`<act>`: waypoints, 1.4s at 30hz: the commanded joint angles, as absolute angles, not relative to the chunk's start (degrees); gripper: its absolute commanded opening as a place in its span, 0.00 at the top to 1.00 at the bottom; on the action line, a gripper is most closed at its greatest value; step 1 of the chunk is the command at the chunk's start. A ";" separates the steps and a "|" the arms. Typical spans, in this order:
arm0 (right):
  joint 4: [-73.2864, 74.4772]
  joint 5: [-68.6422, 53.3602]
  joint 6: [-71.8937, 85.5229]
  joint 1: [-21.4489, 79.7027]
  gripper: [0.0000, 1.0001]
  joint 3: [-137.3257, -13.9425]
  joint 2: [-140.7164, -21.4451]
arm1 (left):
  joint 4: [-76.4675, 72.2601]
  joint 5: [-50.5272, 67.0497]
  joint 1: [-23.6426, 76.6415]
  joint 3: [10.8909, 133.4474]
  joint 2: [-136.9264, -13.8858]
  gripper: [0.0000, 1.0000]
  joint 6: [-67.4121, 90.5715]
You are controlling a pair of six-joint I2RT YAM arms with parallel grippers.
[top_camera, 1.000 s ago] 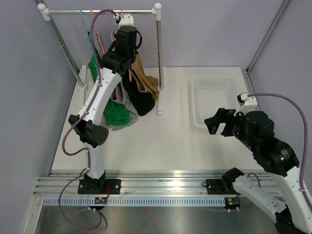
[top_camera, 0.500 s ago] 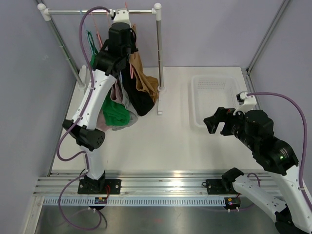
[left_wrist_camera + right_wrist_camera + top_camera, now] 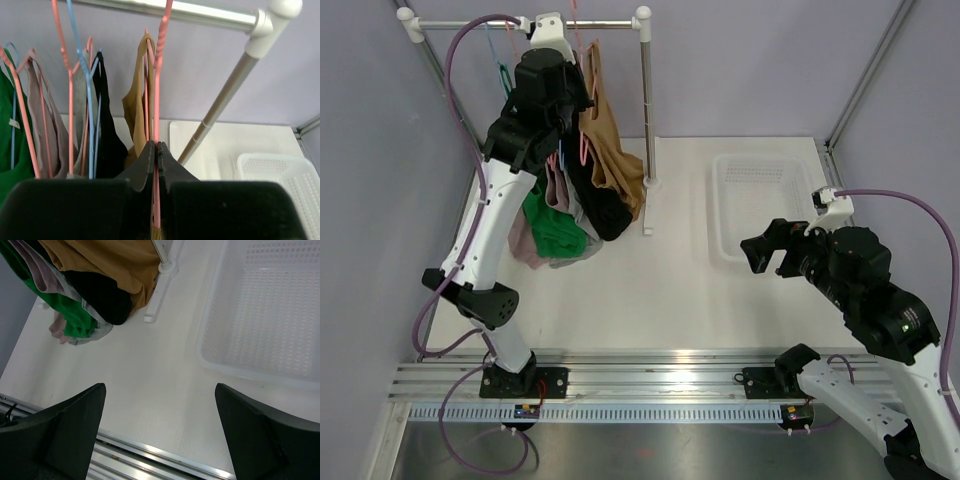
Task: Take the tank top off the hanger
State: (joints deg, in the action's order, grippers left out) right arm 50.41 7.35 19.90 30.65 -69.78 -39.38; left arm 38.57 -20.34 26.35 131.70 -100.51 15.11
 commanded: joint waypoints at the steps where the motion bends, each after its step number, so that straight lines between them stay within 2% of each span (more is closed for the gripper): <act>1: 49.04 6.94 18.46 30.94 0.02 -72.42 -39.55 | 32.96 -19.07 27.51 127.98 -93.70 1.00 16.61; 9: 48.78 7.74 16.88 30.94 0.02 -75.06 -40.52 | 31.55 -14.77 28.74 114.80 -82.28 1.00 19.95; 18: 43.43 -0.26 16.87 30.94 0.02 -77.25 -44.91 | 29.00 -8.97 31.03 91.69 -59.87 1.00 25.13; 27: 22.62 -23.27 20.56 30.94 0.02 -73.22 -54.48 | 32.16 -1.41 31.55 77.10 -42.83 1.00 30.23; 34: 8.55 -25.66 22.67 32.34 0.01 -72.69 -66.86 | 37.26 2.46 31.55 71.82 -36.13 1.00 31.64; 42: -6.73 -25.31 26.80 37.25 0.02 -68.65 -76.46 | 40.52 1.67 31.55 69.17 -34.63 1.00 30.85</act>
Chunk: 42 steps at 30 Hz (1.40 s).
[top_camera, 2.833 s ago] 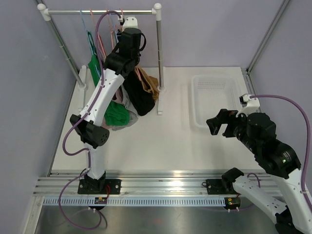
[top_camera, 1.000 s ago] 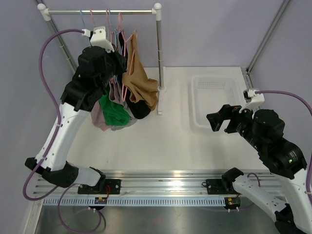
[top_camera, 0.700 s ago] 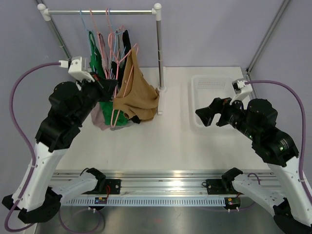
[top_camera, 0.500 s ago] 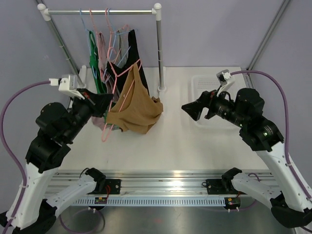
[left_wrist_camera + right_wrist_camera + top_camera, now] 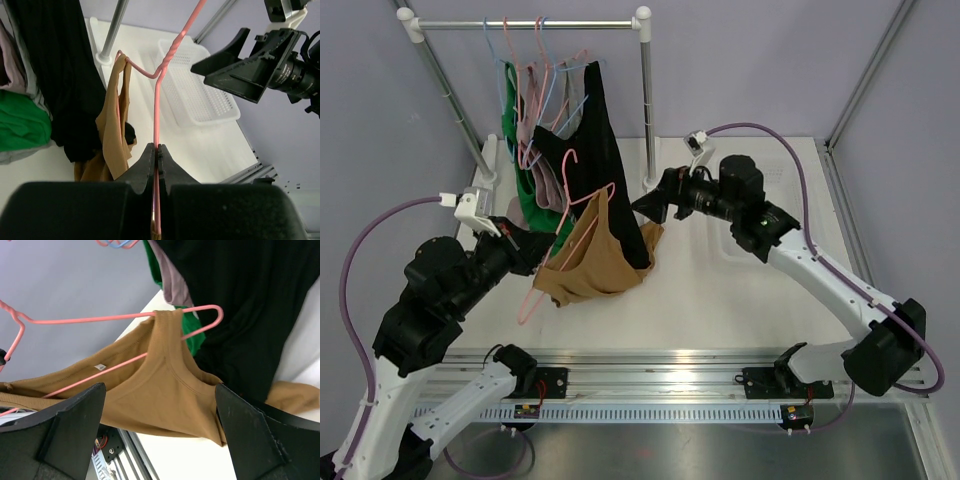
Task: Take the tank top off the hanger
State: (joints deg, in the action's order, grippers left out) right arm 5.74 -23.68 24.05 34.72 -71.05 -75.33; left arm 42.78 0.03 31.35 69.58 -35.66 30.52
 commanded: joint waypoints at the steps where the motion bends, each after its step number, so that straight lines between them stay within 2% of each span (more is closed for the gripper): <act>1: -8.16 -25.31 26.72 38.14 0.01 -67.77 -77.51 | 40.69 1.58 31.55 69.08 -34.54 1.00 30.85; 8: -13.36 -21.45 25.94 43.50 0.01 -64.51 -79.89 | 39.64 1.67 31.55 67.68 -34.28 1.00 30.94; 20: -22.77 -13.54 -2.00 50.54 0.00 -60.82 -78.93 | 39.55 3.25 31.55 68.20 -34.54 1.00 31.82; 24: -26.52 -16.94 -11.22 50.71 0.00 -59.94 -78.31 | 39.99 3.60 31.55 68.38 -34.63 1.00 31.82; 30: -29.27 -22.05 -15.37 50.89 0.02 -62.84 -81.56 | 39.64 3.69 31.55 68.20 -34.45 1.00 32.08; 42: -35.85 -20.48 -19.51 53.00 0.04 -68.11 -88.94 | 39.64 4.04 31.55 68.64 -35.59 1.00 31.82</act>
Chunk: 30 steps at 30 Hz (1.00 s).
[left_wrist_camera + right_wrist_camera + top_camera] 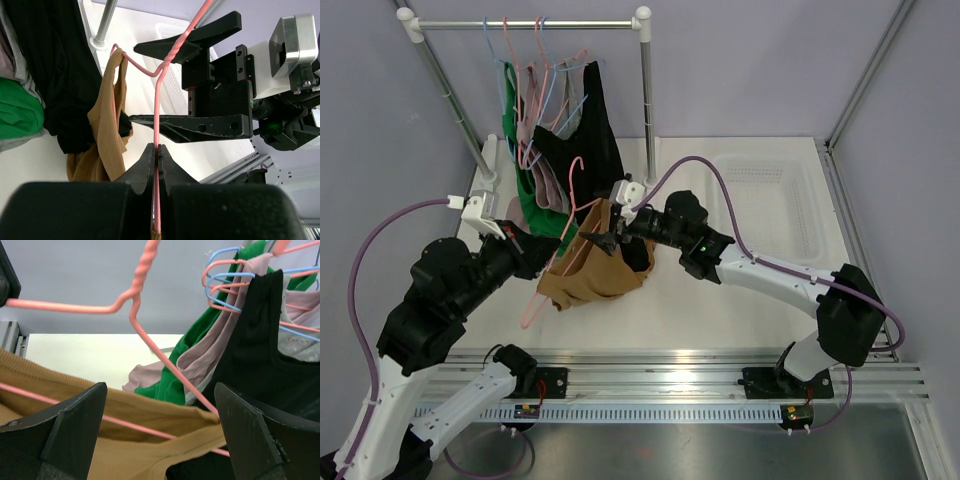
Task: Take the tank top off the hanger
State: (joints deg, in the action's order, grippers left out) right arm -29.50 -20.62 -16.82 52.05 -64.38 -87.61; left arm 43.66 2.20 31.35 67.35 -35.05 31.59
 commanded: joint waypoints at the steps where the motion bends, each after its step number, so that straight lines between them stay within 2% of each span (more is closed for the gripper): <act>1: -36.03 -20.57 -19.69 53.17 0.04 -68.90 -89.38 | 39.64 4.04 31.55 68.73 -35.68 1.00 31.82; 6: -39.98 -18.64 -21.35 54.14 0.11 -70.14 -92.37 | 39.37 4.39 31.55 68.91 -36.30 1.00 31.73; 8: -40.87 -18.19 -21.80 54.40 0.28 -70.31 -92.90 | 39.37 4.13 31.55 68.99 -36.30 1.00 31.64; 10: -42.36 -17.84 -22.50 54.58 0.54 -69.53 -93.08 | 39.72 3.69 31.55 69.26 -36.47 1.00 31.47; 13: -43.68 -17.84 -23.11 54.58 0.69 -68.47 -92.55 | 40.34 3.69 31.55 69.70 -37.00 1.00 30.85; 14: -42.38 -19.41 -24.59 54.58 0.85 -68.55 -92.37 | 40.60 3.69 31.55 69.87 -37.18 1.00 30.41; 18: -39.29 -20.57 -26.01 54.76 1.00 -69.26 -91.15 | 44.90 3.96 31.55 72.50 -39.90 1.00 28.22; 19: -38.85 -20.39 -26.36 54.84 1.00 -69.34 -90.97 | 46.74 4.04 31.55 73.81 -40.86 0.99 27.60; 20: -37.80 -19.96 -27.15 54.76 1.00 -69.35 -90.71 | 47.98 4.13 31.55 74.79 -41.48 0.75 26.21; 21: -37.36 -19.78 -27.85 54.84 1.00 -69.26 -90.27 | 49.55 3.78 31.55 75.93 -42.18 0.65 25.41; 22: -36.74 -19.60 -28.64 54.76 1.00 -69.17 -89.92 | 52.53 3.52 31.55 76.98 -42.97 0.64 24.62; 25: -35.86 -17.93 -31.28 55.11 1.00 -68.21 -88.51 | 56.23 1.67 31.55 80.93 -44.65 0.53 22.42; 30: -31.64 -15.38 -37.78 55.81 1.00 -68.12 -86.05 | 60.81 0.79 31.55 84.37 -47.28 0.51 20.83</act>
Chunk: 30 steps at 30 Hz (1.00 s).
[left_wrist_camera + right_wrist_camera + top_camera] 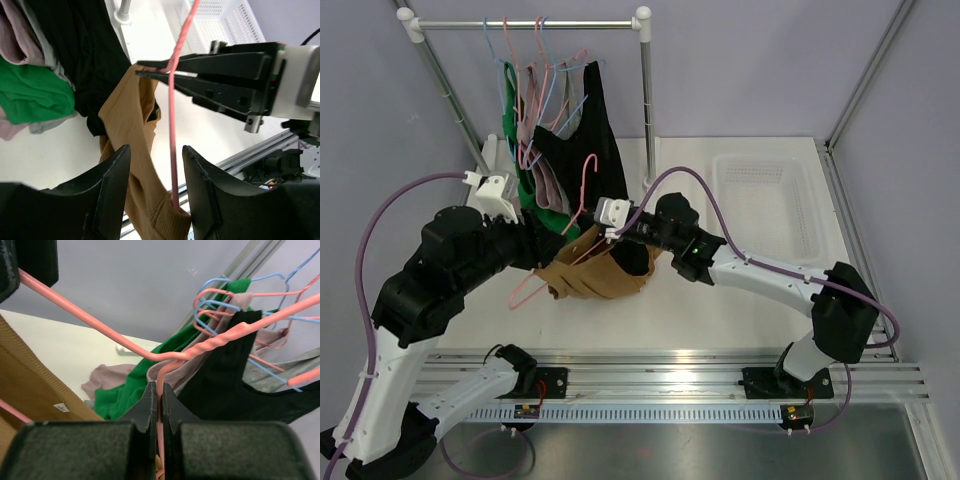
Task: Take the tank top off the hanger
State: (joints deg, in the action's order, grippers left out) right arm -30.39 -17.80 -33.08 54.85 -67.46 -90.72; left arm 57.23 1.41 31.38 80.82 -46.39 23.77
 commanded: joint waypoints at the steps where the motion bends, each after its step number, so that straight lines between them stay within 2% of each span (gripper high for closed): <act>1: -30.86 -15.12 -38.66 56.16 1.00 -68.20 -85.78 | 62.30 0.79 31.55 84.64 -47.72 0.51 20.40; 5: -24.44 -12.57 -44.54 57.65 1.00 -70.05 -84.82 | 65.04 1.49 31.55 85.17 -50.53 0.49 17.67; 6: -23.82 -12.13 -45.26 58.09 1.00 -70.48 -84.81 | 64.69 0.89 31.55 84.73 -50.71 0.51 17.58; 7: -23.04 -11.78 -45.87 58.62 1.00 -70.75 -84.81 | 64.69 0.27 31.55 84.64 -50.97 0.61 17.58; 10: -19.52 -10.46 -48.51 59.67 1.00 -72.16 -85.16 | 64.25 0.26 31.64 84.90 -51.94 0.63 16.61; 11: -19.16 -9.94 -49.47 60.20 1.00 -72.16 -85.25 | 64.07 0.26 31.64 85.08 -52.20 0.73 16.18; 12: -19.07 -9.67 -49.57 60.38 1.00 -72.25 -85.34 | 64.33 0.26 31.64 85.34 -52.64 0.78 16.17; 14: -18.81 -9.23 -49.66 60.64 1.00 -72.33 -85.25 | 64.34 0.26 31.64 85.78 -53.26 1.00 15.91; 21: -18.98 -6.33 -46.07 60.82 1.00 -73.73 -84.90 | 61.71 -0.35 31.90 82.36 -51.51 1.00 14.59; 23: -19.60 -5.36 -43.69 60.73 0.96 -73.83 -84.47 | 60.04 -0.44 31.99 80.87 -49.41 1.00 14.76; 24: -19.69 -5.01 -42.99 60.73 0.87 -74.00 -84.38 | 58.81 -0.96 31.99 80.60 -48.87 1.00 14.94; 25: -19.95 -3.70 -40.63 60.82 0.53 -74.18 -84.46 | 58.19 -1.58 31.99 80.33 -48.26 1.00 15.20; 27: -20.74 -1.33 -37.54 60.73 0.07 -74.36 -84.29 | 55.83 -3.07 31.99 79.45 -46.07 1.00 15.91; 28: -20.57 -0.54 -36.40 60.65 0.01 -74.18 -84.20 | 55.29 -3.42 31.99 79.37 -45.36 1.00 16.08; 30: -20.57 2.28 -34.02 60.65 0.01 -72.96 -83.06 | 54.15 -4.83 31.99 79.28 -44.04 1.00 16.87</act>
